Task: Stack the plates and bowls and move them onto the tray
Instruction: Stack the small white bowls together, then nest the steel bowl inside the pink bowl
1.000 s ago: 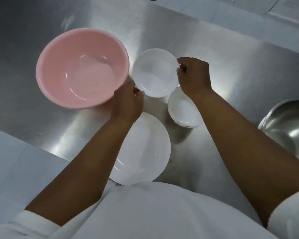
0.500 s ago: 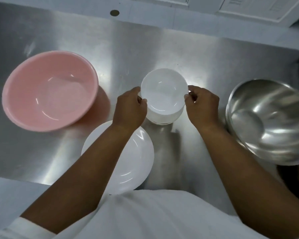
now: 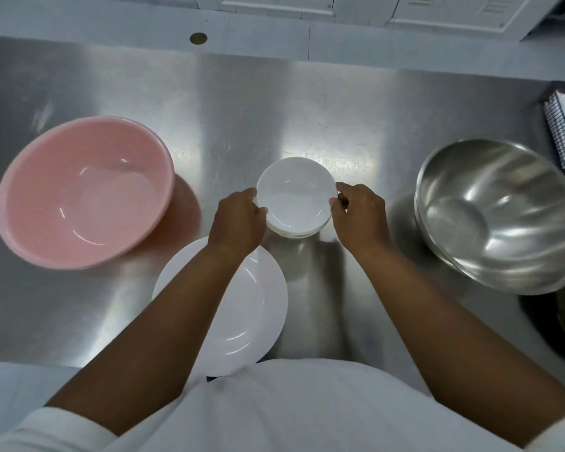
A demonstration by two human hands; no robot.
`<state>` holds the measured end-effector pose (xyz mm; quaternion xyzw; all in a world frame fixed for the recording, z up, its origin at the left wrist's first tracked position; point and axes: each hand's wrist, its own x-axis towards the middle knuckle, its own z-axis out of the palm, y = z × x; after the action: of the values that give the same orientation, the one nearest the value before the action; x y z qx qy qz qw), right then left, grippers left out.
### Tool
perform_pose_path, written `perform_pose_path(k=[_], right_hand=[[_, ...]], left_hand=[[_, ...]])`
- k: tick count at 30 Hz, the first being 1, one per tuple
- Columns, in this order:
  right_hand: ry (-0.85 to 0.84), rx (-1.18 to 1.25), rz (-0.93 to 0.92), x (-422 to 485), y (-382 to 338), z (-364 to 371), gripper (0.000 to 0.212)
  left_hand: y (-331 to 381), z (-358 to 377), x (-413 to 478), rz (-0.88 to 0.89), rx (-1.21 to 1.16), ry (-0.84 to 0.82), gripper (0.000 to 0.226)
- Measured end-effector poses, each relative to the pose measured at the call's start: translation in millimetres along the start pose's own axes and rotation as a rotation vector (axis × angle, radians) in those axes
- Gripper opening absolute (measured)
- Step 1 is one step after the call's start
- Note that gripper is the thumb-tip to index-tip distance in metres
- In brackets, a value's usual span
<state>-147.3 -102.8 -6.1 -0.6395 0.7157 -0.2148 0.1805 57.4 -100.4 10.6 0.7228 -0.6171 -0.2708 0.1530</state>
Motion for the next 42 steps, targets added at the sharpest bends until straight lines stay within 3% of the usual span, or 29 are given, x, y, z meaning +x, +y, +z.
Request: perform_pose_path(k=[4,7,13,17,21,26,29,35,42], right_hand=[[-0.013,0.011,-0.006,-1,0,0,0.027],[0.0,0.065,0.006,-4,0,-7,0.033],[0.242,0.175,0.041,-18,26,-57,0.034],[0.413,0.094,0.095,-31,72,-103,0.026],[0.507,0.007,0.28,-47,134,-143,0.037],[0.463,-0.151,0.594,-77,195,-169,0.052],[0.416,-0.043,0.759,-86,214,-171,0.062],[0.448,0.329,0.852,-92,228,-158,0.026],[0.499,0.376,0.789,-92,212,-157,0.015]], left_hand=[[-5,2,2,-0.007,-0.009,-0.011,0.025],[-3,-1,-1,0.014,0.033,0.055,0.041],[36,-1,-3,0.187,-0.061,0.248,0.049],[86,22,-4,0.301,-0.171,0.14,0.048],[134,57,-8,0.376,-0.165,-0.037,0.052],[183,100,-10,0.333,-0.134,-0.262,0.063],[197,119,-9,0.286,-0.141,-0.343,0.049],[205,135,-6,0.224,-0.204,-0.345,0.039],[196,117,-8,0.152,-0.356,-0.28,0.043]])
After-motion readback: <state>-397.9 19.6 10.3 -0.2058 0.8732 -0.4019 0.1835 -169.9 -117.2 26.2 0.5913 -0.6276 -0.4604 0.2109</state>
